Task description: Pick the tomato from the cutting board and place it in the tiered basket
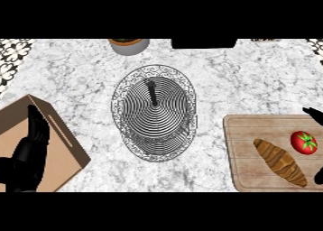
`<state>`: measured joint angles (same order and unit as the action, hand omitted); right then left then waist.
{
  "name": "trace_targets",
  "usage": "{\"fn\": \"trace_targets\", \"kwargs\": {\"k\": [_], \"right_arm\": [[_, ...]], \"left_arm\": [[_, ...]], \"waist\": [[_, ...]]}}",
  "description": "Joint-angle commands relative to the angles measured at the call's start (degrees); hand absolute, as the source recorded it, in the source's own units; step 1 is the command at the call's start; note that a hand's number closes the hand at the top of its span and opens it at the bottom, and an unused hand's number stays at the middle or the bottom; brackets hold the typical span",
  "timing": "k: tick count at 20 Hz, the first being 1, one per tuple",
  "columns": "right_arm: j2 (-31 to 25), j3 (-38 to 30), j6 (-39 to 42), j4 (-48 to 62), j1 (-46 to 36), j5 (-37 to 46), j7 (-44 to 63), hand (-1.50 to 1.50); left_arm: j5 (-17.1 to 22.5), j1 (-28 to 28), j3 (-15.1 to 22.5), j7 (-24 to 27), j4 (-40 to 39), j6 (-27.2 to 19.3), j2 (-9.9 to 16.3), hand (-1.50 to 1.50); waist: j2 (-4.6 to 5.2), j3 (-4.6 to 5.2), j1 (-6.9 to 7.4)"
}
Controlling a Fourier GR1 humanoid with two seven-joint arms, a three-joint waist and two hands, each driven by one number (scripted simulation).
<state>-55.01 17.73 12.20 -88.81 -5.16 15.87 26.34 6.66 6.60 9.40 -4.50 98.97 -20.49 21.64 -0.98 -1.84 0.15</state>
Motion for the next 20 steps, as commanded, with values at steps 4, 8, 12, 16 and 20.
{"fn": "trace_targets", "kwargs": {"k": [4, 8, 12, 16, 20], "right_arm": [[2.8, 2.1, 0.9, 4.3, -1.4, 2.2, 0.3, -1.5], [2.7, 1.5, 3.2, 5.4, -2.4, 1.2, 0.7, -1.5], [3.8, 1.5, 3.2, 8.3, -1.7, 1.4, -1.5, -1.5], [5.9, 1.6, 3.4, 11.2, -4.1, 1.9, -1.0, -1.5], [6.8, 2.3, 3.8, 12.5, -4.7, 2.9, -1.8, 1.5]], "left_arm": [[0.6, 1.1, 4.6, 0.0, -10.1, 1.3, -5.1, 0.0], [-0.5, 2.7, 4.9, 0.9, -9.7, 1.0, -4.8, 0.0], [0.5, 1.3, 4.3, -2.2, -7.6, 1.4, -4.0, 0.0], [-0.2, 2.5, 5.0, 1.8, -10.1, 1.7, -5.1, 0.0], [-0.7, 1.3, 4.6, -0.3, -9.3, 0.6, -5.1, 0.0]], "waist": [[1.87, 1.92, -0.46], [1.67, 1.94, -0.52], [1.53, 1.83, -0.86], [1.77, 1.9, -0.4], [1.71, 1.87, -0.52]]}}
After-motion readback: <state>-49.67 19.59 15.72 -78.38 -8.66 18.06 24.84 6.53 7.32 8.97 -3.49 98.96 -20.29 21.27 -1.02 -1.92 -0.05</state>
